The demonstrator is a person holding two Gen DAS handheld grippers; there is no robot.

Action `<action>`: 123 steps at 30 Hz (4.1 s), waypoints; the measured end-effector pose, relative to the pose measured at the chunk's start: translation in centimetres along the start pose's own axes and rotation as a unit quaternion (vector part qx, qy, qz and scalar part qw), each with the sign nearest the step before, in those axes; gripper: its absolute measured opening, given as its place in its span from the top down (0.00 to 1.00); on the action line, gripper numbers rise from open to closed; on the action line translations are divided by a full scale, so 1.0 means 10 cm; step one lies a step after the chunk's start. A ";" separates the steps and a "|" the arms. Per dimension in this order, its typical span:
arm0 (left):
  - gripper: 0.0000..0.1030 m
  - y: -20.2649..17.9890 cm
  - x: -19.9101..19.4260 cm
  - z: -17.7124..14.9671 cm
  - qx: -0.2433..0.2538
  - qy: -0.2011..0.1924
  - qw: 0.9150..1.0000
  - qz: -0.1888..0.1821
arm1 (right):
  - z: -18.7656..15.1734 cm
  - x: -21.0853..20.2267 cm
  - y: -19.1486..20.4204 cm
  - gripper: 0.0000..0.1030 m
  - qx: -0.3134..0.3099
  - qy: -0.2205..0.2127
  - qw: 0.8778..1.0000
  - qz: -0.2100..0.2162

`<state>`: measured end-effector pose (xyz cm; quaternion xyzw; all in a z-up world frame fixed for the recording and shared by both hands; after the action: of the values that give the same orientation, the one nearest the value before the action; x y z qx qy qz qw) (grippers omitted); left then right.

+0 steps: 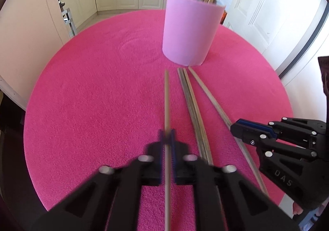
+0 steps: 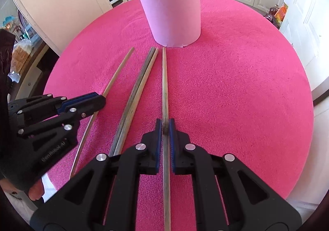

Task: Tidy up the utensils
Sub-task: 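Grasp a chopstick with the right tool while the left tool grasps another and lifts, then raise both held chopsticks and insert them into the pink cup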

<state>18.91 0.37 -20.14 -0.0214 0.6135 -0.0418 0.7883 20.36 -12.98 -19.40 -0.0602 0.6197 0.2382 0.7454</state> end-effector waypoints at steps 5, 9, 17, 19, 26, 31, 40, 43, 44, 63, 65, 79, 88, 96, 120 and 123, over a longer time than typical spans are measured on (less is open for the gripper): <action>0.99 -0.02 -0.06 0.01 0.009 0.002 1.000 0.000 | -0.01 -0.07 -0.04 0.92 -0.002 -0.002 1.000 -0.005; 0.99 -0.02 0.02 0.05 0.012 0.024 1.000 0.000 | 0.04 0.00 -0.01 0.92 0.000 0.021 0.999 -0.024; 0.80 0.03 0.16 0.05 0.016 0.041 0.999 0.017 | 0.08 0.10 0.05 0.92 -0.020 0.046 0.998 -0.044; 0.80 0.03 0.21 0.05 0.019 0.049 0.998 0.019 | 0.08 0.13 0.06 0.92 -0.026 0.051 0.997 -0.053; 0.89 -0.01 0.24 0.05 0.037 0.041 0.998 0.039 | 0.11 0.14 0.10 0.93 -0.040 0.049 0.996 -0.065; 0.93 0.05 0.21 0.04 0.025 0.040 0.999 0.017 | 0.08 0.11 0.09 0.94 -0.032 0.031 0.998 -0.053; 0.94 0.05 -0.01 -0.06 0.035 0.015 0.999 0.011 | -0.04 -0.09 -0.01 0.94 -0.018 -0.009 1.000 -0.012; 0.94 0.02 -0.14 -0.06 0.043 -0.005 0.999 0.000 | -0.08 -0.25 -0.07 0.94 -0.013 -0.037 0.999 0.005; 0.94 0.03 -0.15 -0.02 0.047 -0.010 0.999 -0.004 | -0.08 -0.29 -0.07 0.94 -0.011 -0.045 0.999 0.012; 0.94 -0.51 -1.49 0.78 0.074 -0.386 0.914 -0.099 | 0.46 -1.82 -0.03 0.94 -0.005 -0.376 0.924 0.061; 0.94 -0.52 -1.58 0.86 0.063 -0.415 0.902 -0.099 | 0.54 -1.88 0.00 0.94 -0.008 -0.397 0.917 0.049; 0.94 -0.27 -1.82 1.28 -0.019 -0.554 0.825 -0.112 | 0.92 -1.93 -0.21 0.94 0.013 -0.458 0.889 0.006; 0.94 -0.23 -1.61 1.45 -0.029 -0.560 0.822 -0.098 | 1.08 -1.70 -0.34 0.94 0.029 -0.448 0.893 0.010; 0.94 -0.19 -1.37 1.55 -0.029 -0.531 0.841 -0.100 | 1.11 -1.55 -0.37 0.94 0.033 -0.437 0.898 0.024; 0.94 -0.25 -1.37 1.47 -0.011 -0.580 0.810 -0.086 | 1.13 -1.46 -0.37 0.94 0.029 -0.424 0.905 0.033; 0.94 -0.20 -1.30 1.52 -0.020 -0.562 0.821 -0.097 | 1.14 -1.44 -0.36 0.94 0.027 -0.421 0.906 0.034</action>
<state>30.41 -0.64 -3.67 -0.1165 0.0591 -0.0862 0.9877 30.37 -15.81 -3.91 0.0869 0.2566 0.2492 0.9298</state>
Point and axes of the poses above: each gripper's, at about its wrist camera, not at the fingertips, and x roughly the way its jaws point, y to its left, z to its top, the point moved 7 cm from there along x, roughly the way its jaws point, and after that the axes turned 14 degrees about y, right-handed, at the moved point
